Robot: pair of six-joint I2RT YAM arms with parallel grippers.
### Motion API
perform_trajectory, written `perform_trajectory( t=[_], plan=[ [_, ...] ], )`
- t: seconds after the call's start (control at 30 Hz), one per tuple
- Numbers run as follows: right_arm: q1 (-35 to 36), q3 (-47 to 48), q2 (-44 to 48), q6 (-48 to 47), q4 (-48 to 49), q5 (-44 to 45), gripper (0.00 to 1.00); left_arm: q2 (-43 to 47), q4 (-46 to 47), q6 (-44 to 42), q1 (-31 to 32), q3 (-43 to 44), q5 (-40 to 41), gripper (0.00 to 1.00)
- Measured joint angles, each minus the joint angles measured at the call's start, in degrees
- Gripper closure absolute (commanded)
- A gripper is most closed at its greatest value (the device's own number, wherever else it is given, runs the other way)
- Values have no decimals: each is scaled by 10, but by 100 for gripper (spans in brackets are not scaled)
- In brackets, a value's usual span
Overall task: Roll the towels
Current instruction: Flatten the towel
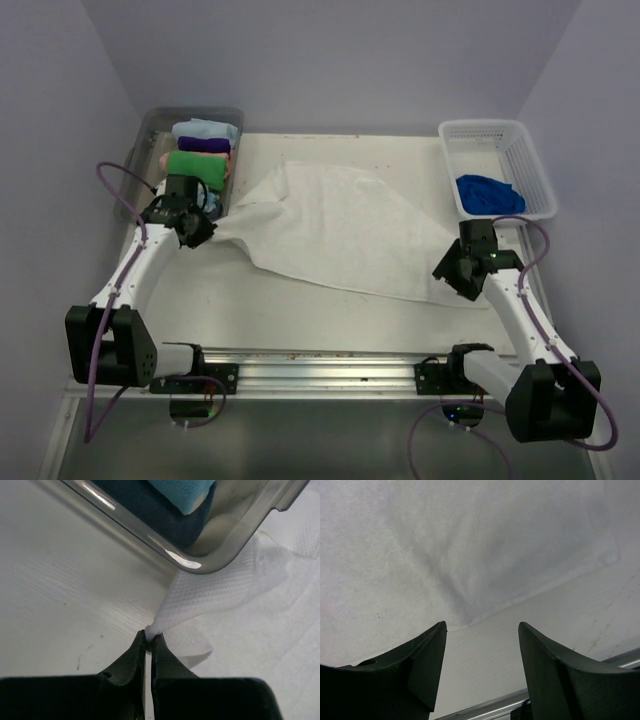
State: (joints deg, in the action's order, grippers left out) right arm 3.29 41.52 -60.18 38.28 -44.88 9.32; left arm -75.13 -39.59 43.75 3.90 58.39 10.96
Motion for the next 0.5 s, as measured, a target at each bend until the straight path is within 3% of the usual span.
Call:
perform_trajectory(
  t=[0.27,0.5],
  plan=[
    [-22,-36,28,64,-44,-1,37,22,-15,-11,-98,-4,-34,100],
    [-22,-97,21,110,-39,-30,39,68,-17,-13,-146,-4,-37,100]
  ],
)
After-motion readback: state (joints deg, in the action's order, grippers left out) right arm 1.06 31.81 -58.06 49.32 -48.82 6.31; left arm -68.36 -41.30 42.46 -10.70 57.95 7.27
